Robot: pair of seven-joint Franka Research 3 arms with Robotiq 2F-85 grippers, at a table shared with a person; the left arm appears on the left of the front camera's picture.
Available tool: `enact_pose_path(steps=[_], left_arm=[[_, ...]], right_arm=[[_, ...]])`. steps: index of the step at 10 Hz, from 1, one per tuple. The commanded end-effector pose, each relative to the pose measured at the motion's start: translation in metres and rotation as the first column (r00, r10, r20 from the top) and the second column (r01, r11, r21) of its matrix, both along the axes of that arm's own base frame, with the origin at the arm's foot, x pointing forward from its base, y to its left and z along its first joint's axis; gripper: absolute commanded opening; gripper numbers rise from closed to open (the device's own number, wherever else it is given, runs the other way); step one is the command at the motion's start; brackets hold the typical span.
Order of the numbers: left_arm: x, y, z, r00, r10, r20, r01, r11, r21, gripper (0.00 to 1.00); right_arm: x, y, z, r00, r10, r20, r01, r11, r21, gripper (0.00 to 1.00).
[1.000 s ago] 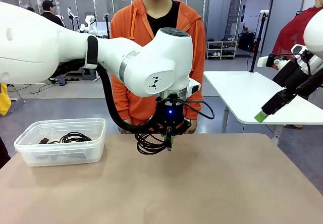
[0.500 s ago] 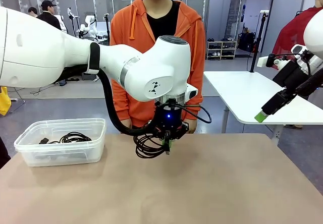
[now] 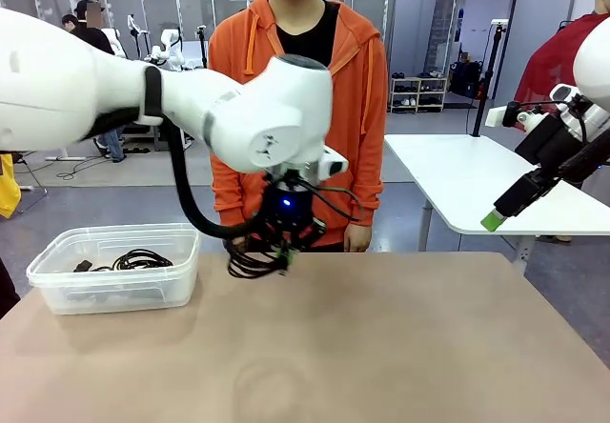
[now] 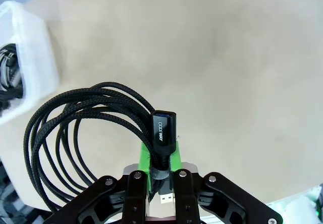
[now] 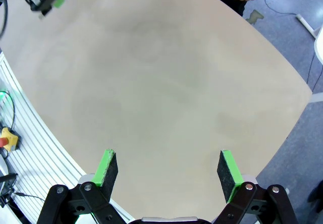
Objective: Organize and store the cables.
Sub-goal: Place the USB Extension Cable into the Organizing box.
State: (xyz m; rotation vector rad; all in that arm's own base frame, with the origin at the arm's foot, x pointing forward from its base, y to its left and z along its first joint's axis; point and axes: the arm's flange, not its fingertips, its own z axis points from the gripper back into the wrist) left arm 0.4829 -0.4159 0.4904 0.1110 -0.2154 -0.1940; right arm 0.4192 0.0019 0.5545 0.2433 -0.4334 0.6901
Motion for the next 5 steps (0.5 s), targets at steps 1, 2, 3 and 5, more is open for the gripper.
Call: enact_pose_path(steps=[1, 2, 3, 5], left_arm=[[-0.004, 0.051, 0.016, 0.998, -0.063, 0.021, 0.063, 0.998, 0.032, 0.17], [0.0, 0.073, 0.016, 0.996, -0.074, 0.04, 0.073, 0.997, 0.012, 0.17], [0.004, 0.096, 0.013, 0.996, -0.087, 0.03, 0.087, 0.996, 0.0, 0.17], [0.01, 0.14, 0.018, 0.993, -0.115, 0.035, 0.116, 0.993, -0.035, 0.17]], right_arm=[[0.0, 0.0, 0.001, 1.0, -0.016, -0.003, 0.016, 1.0, 0.009, 1.0], [0.0, 0.0, 0.001, 1.0, -0.016, -0.003, 0.016, 1.0, 0.009, 1.0], [0.0, 0.0, 0.001, 1.0, -0.016, -0.003, 0.016, 1.0, 0.009, 1.0], [0.0, 0.0, 0.001, 1.0, -0.016, -0.003, 0.016, 1.0, 0.009, 1.0]])
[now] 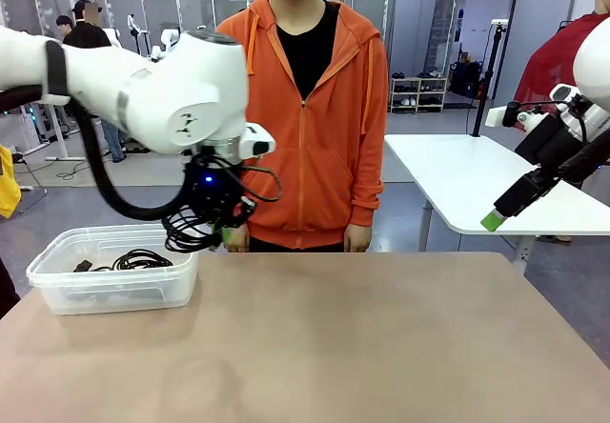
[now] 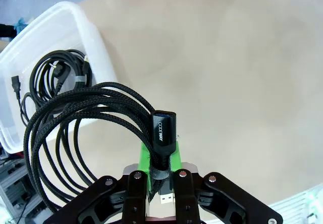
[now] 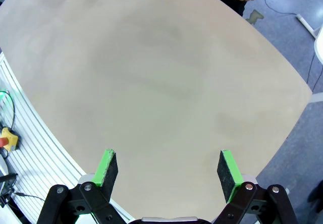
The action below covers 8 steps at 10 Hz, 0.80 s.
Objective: Organize and store the cables.
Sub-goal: Place the USB Extension Cable into the Organizing box.
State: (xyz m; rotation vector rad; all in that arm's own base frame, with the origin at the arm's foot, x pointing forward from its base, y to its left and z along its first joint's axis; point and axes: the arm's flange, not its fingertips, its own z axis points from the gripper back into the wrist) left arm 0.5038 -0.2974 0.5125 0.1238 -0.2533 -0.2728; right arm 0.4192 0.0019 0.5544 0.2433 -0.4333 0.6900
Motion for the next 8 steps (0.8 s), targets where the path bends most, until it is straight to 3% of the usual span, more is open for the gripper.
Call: enact_pose_path(steps=[1, 5, 7, 8], left_arm=[[-0.004, 0.038, -0.005, 0.998, -0.063, 0.005, 0.063, 0.997, -0.051, 0.17], [0.04, 0.11, -0.003, 0.995, -0.103, 0.011, 0.103, 0.995, -0.019, 0.17], [0.061, 0.131, -0.012, 0.997, -0.074, -0.03, 0.073, 0.997, -0.029, 0.17], [0.072, 0.14, -0.017, 0.999, -0.047, -0.005, 0.047, 0.999, 0.0, 0.17]], right_arm=[[0.0, 0.0, 0.001, 1.0, -0.016, -0.003, 0.016, 1.0, 0.009, 1.0], [0.0, 0.0, 0.001, 1.0, -0.016, -0.003, 0.016, 1.0, 0.009, 1.0], [0.0, 0.0, 0.001, 1.0, -0.016, -0.003, 0.016, 1.0, 0.009, 1.0], [0.0, 0.0, 0.001, 1.0, -0.016, -0.003, 0.016, 1.0, 0.009, 1.0]])
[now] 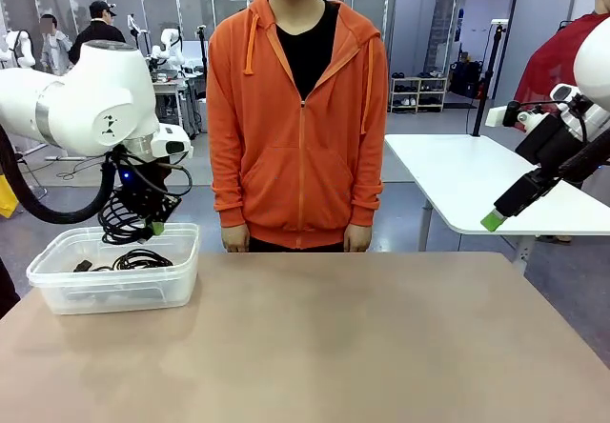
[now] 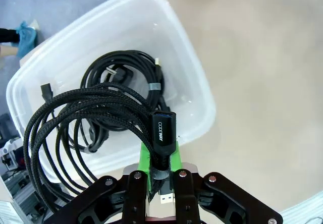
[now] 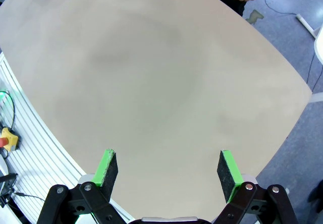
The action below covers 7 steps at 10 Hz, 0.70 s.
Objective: Organize and store the cables.
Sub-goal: Place the USB Extension Cable into the Organizing box.
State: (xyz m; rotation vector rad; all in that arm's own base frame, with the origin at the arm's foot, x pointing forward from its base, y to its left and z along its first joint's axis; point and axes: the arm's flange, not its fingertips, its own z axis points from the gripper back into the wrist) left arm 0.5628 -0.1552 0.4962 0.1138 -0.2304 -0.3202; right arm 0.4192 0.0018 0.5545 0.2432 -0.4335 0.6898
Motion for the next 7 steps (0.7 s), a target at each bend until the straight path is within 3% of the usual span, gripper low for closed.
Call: enact_pose_path(steps=[1, 4, 7], left_arm=[[0.024, 0.004, -0.005, 1.0, 0.019, 0.022, -0.018, 1.0, -0.015, 0.17], [0.054, 0.011, -0.029, 0.994, 0.095, 0.057, -0.096, 0.995, 0.031, 0.17], [0.083, 0.01, -0.052, 0.978, 0.207, 0.031, -0.206, 0.978, -0.037, 0.17]], right_arm=[[0.0, 0.0, 0.001, 1.0, -0.016, -0.003, 0.016, 1.0, 0.009, 1.0], [0.0, 0.0, 0.001, 1.0, -0.016, -0.003, 0.016, 1.0, 0.009, 1.0], [0.0, 0.0, 0.001, 1.0, -0.016, -0.003, 0.016, 1.0, 0.009, 1.0]])
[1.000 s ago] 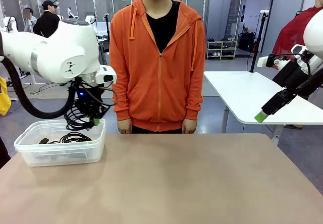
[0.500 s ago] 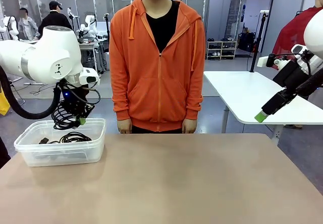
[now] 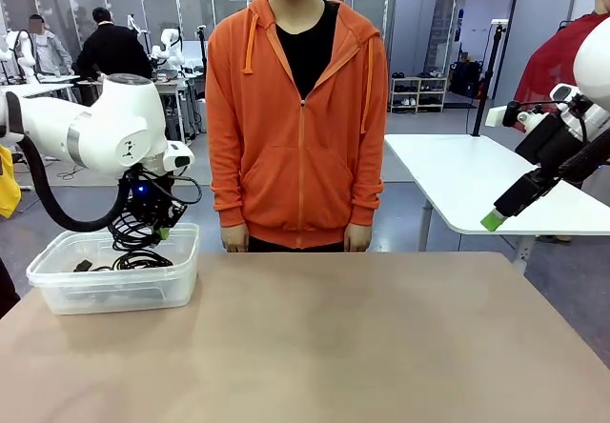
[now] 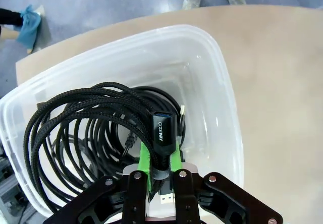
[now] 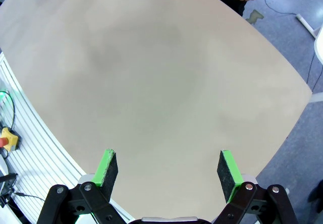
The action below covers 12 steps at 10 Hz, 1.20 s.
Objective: Organize and store the cables.
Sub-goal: Place the USB Extension Cable into the Organizing box.
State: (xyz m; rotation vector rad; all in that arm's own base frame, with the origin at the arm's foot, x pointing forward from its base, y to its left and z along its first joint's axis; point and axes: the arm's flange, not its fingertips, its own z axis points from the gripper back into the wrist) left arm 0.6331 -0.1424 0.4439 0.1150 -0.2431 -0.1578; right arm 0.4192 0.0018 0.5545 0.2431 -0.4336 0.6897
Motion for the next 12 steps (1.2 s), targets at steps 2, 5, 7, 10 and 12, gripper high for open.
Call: enact_pose_path(steps=[2, 5, 7, 10, 12], left_arm=[[0.022, 0.001, -0.016, 0.995, 0.101, -0.005, -0.101, 0.995, -0.017, 0.17], [0.027, 0.0, -0.029, 0.99, 0.137, -0.039, -0.138, 0.99, -0.013, 0.32], [0.026, -0.001, -0.028, 0.985, 0.168, -0.044, -0.169, 0.986, -0.012, 0.45], [0.025, -0.002, -0.021, 0.982, 0.184, -0.03, -0.185, 0.982, -0.028, 0.63], [0.022, -0.008, -0.017, 0.981, 0.19, -0.038, -0.192, 0.979, -0.064, 0.74]], right_arm=[[0.0, 0.001, 0.001, 1.0, -0.016, -0.003, 0.016, 1.0, 0.009, 1.0], [0.0, 0.001, 0.001, 1.0, -0.016, -0.003, 0.016, 1.0, 0.009, 1.0], [0.0, 0.001, 0.001, 1.0, -0.016, -0.003, 0.016, 1.0, 0.009, 1.0], [0.0, 0.001, 0.001, 1.0, -0.016, -0.003, 0.016, 1.0, 0.009, 1.0], [0.0, 0.001, 0.001, 1.0, -0.016, -0.003, 0.016, 1.0, 0.009, 1.0]])
